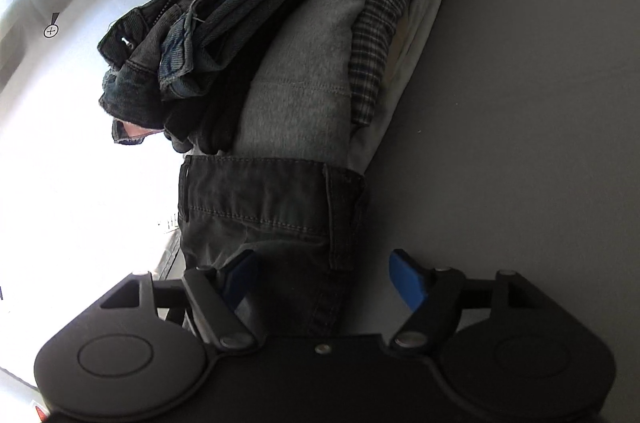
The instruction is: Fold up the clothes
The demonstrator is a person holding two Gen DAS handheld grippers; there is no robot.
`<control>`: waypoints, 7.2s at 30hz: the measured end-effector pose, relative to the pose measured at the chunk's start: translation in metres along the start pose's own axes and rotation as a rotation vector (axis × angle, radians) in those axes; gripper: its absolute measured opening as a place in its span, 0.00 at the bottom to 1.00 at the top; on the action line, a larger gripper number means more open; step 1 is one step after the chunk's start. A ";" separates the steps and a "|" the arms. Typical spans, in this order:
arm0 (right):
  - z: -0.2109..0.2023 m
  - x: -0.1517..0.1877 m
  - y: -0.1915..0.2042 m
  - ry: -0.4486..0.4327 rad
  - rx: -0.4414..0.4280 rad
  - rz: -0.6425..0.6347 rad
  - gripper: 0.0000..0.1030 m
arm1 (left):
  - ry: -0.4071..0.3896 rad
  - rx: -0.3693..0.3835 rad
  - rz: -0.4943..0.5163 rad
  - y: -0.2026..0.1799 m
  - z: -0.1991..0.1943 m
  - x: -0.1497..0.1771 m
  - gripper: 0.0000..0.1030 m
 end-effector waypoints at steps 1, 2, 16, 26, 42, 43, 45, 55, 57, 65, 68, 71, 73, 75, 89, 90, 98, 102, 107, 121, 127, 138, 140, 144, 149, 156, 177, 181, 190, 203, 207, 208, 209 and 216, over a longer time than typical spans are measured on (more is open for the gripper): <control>0.005 -0.003 0.002 -0.011 -0.002 0.004 0.80 | 0.000 -0.001 -0.002 0.000 0.000 0.000 1.00; 0.010 -0.006 0.004 -0.021 -0.003 0.007 0.85 | -0.001 -0.002 -0.003 0.000 0.000 0.000 1.00; 0.009 0.024 -0.022 0.027 -0.544 0.710 0.23 | -0.017 -0.014 -0.022 0.000 -0.003 0.002 1.00; -0.034 0.039 0.046 0.138 -0.823 0.724 0.22 | -0.029 -0.022 -0.037 0.001 -0.005 0.005 1.00; -0.042 0.134 0.174 0.512 -0.937 0.652 0.22 | -0.053 -0.028 -0.046 0.000 -0.008 0.007 1.00; -0.041 0.140 0.182 0.537 -0.934 0.638 0.22 | -0.055 -0.027 -0.045 0.000 -0.008 0.007 1.00; -0.039 0.153 0.199 0.583 -0.926 0.602 0.22 | -0.053 -0.026 -0.041 0.000 -0.008 0.007 1.00; -0.016 0.223 0.262 0.781 -0.887 0.536 0.22 | -0.053 -0.013 -0.017 0.001 -0.007 0.004 1.00; -0.008 0.243 0.264 0.819 -0.839 0.515 0.22 | -0.055 -0.011 -0.014 0.001 -0.008 0.004 1.00; 0.011 0.299 0.275 0.961 -0.716 0.411 0.22 | -0.061 -0.005 -0.004 0.002 -0.006 0.001 1.00; 0.002 0.310 0.286 0.998 -0.725 0.301 0.22 | -0.063 -0.004 -0.004 0.002 -0.006 0.001 1.00; 0.018 0.322 0.282 0.997 -0.552 0.205 0.23 | -0.059 -0.003 -0.002 0.002 -0.006 0.000 1.00; 0.026 0.325 0.280 1.015 -0.510 0.216 0.23 | -0.055 0.000 0.002 0.003 -0.006 -0.002 1.00; 0.025 0.321 0.285 1.030 -0.508 0.220 0.32 | -0.056 0.001 0.002 0.004 -0.005 -0.003 1.00; 0.012 0.270 0.276 0.998 -0.514 0.045 0.02 | -0.067 -0.003 -0.005 0.003 -0.008 0.003 1.00; 0.017 0.272 0.271 1.002 -0.496 0.045 0.00 | -0.065 -0.003 -0.005 0.003 -0.009 0.003 1.00; 0.010 0.251 0.267 1.044 -0.501 -0.018 0.03 | -0.007 0.067 -0.036 0.017 -0.017 -0.003 1.00; -0.025 0.203 0.269 0.905 -0.482 -0.297 0.23 | -0.035 0.166 -0.133 0.038 -0.040 0.004 1.00; -0.069 0.137 0.247 0.588 -0.387 -0.561 0.40 | -0.152 0.290 -0.223 0.067 -0.079 0.002 1.00; -0.089 0.157 0.254 0.385 -0.084 -0.923 0.85 | -0.189 0.260 -0.021 0.042 -0.048 -0.067 1.00; -0.015 0.193 0.259 0.473 -0.112 -0.882 1.00 | -0.094 0.338 0.015 0.032 -0.008 -0.085 1.00; 0.042 0.215 0.273 0.629 -0.187 -0.694 1.00 | -0.023 0.510 -0.097 0.014 0.017 -0.096 0.94; 0.044 0.218 0.278 0.641 -0.183 -0.666 0.90 | -0.031 0.505 -0.151 0.019 0.013 -0.094 0.68; 0.014 0.228 0.290 0.580 -0.196 -0.730 0.49 | -0.067 0.522 -0.177 0.022 -0.006 -0.092 0.35; -0.038 0.230 0.302 0.484 -0.219 -0.802 0.22 | -0.126 0.493 -0.083 0.002 -0.044 -0.093 0.20; -0.117 0.183 0.293 0.333 -0.222 -0.720 0.22 | -0.224 0.609 -0.007 -0.029 -0.107 -0.082 0.19; -0.257 -0.004 0.194 0.027 -0.366 -0.677 0.21 | -0.490 0.678 0.110 -0.225 -0.249 0.005 0.20; -0.266 -0.082 0.173 -0.026 -0.419 -0.748 0.21 | -0.579 0.703 0.086 -0.301 -0.281 0.022 0.20; -0.260 -0.243 0.150 -0.158 -0.430 -0.803 0.21 | -0.618 0.768 0.105 -0.454 -0.322 0.009 0.20; -0.177 -0.351 0.174 -0.284 -0.377 -0.950 0.22 | -0.646 0.740 0.167 -0.571 -0.288 -0.045 0.22; -0.133 -0.353 0.191 -0.297 -0.250 -1.045 0.27 | -0.573 0.690 0.183 -0.595 -0.251 -0.057 0.24; -0.122 -0.352 0.194 -0.303 -0.212 -1.075 0.28 | -0.550 0.680 0.179 -0.600 -0.239 -0.058 0.24; -0.109 -0.350 0.194 -0.311 -0.172 -1.102 0.30 | -0.527 0.670 0.175 -0.605 -0.226 -0.059 0.24; -0.055 -0.322 0.195 -0.493 0.012 -1.329 0.45 | -0.465 0.587 0.181 -0.627 -0.189 -0.053 0.30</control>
Point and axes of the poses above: each gripper's, at about its wrist camera, not at the fingertips, and z roughly the way its jaws point, y to its left, x to its underside, the point moved 3 cm from there along z, roughly the way its jaws point, and after that the axes turned 9 degrees about y, right-handed, at the moved point
